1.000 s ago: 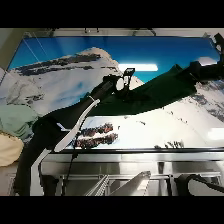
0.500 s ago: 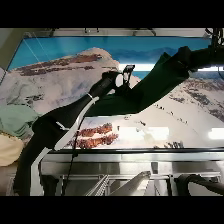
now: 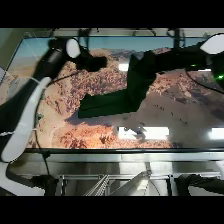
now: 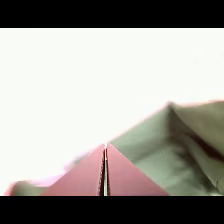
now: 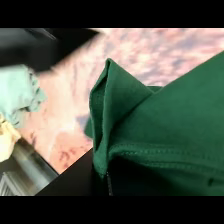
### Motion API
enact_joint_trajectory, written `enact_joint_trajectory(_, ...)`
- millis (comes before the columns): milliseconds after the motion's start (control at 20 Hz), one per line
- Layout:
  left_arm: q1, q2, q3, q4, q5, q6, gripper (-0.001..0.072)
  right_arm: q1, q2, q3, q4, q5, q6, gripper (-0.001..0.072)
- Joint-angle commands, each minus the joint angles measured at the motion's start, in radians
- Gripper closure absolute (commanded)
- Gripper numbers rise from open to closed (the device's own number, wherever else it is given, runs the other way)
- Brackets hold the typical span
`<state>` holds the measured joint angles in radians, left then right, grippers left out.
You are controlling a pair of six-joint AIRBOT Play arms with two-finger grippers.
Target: Fold the shirts.
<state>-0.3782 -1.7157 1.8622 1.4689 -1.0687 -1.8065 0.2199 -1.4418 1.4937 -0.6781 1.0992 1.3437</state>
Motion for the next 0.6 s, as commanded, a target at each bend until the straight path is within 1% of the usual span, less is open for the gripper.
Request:
enact_joint_trajectory(0,0.129,0.159,-0.052,0.057,-0.031,0.008,0.0692,0.161,-0.102,0.001,0.01,-0.164,0.003,0.0689)
enact_joint_trajectory(150,0.213,0.272,-0.1,0.058,-0.027,0.01,0.0692,0.27,-0.214,0.024,0.01,-0.281,-0.016,0.0686)
enact_joint_trajectory(200,0.234,0.301,-0.116,0.058,-0.024,0.01,0.0691,0.306,-0.262,0.054,0.01,-0.296,-0.045,0.0567)
enact_joint_trajectory(250,0.253,0.326,-0.132,0.058,-0.024,0.011,0.0691,0.337,-0.312,0.093,0.01,-0.294,-0.057,0.0262)
enact_joint_trajectory(300,0.27,0.346,-0.147,0.058,-0.024,0.011,0.0692,0.356,-0.35,0.129,0.009,-0.277,-0.057,0.0035)
enact_joint_trajectory(350,0.287,0.367,-0.166,0.057,-0.024,0.011,0.0691,0.36,-0.362,0.148,0.009,-0.26,-0.058,0.0083)
enact_joint_trajectory(400,0.297,0.388,-0.188,0.057,-0.023,0.011,0.0692,0.352,-0.354,0.149,0.005,-0.254,-0.062,0.0147)
enact_joint_trajectory(450,0.307,0.406,-0.215,0.057,-0.018,0.011,0.0691,0.335,-0.336,0.146,-0.005,-0.247,-0.065,0.0236)
enact_joint_trajectory(500,0.31,0.421,-0.239,0.058,-0.006,0.011,0.0692,0.311,-0.311,0.137,-0.024,-0.24,-0.065,0.028)
enact_joint_trajectory(550,0.31,0.438,-0.269,0.057,0.012,0.011,0.0692,0.283,-0.275,0.114,-0.05,-0.237,-0.064,0.028)
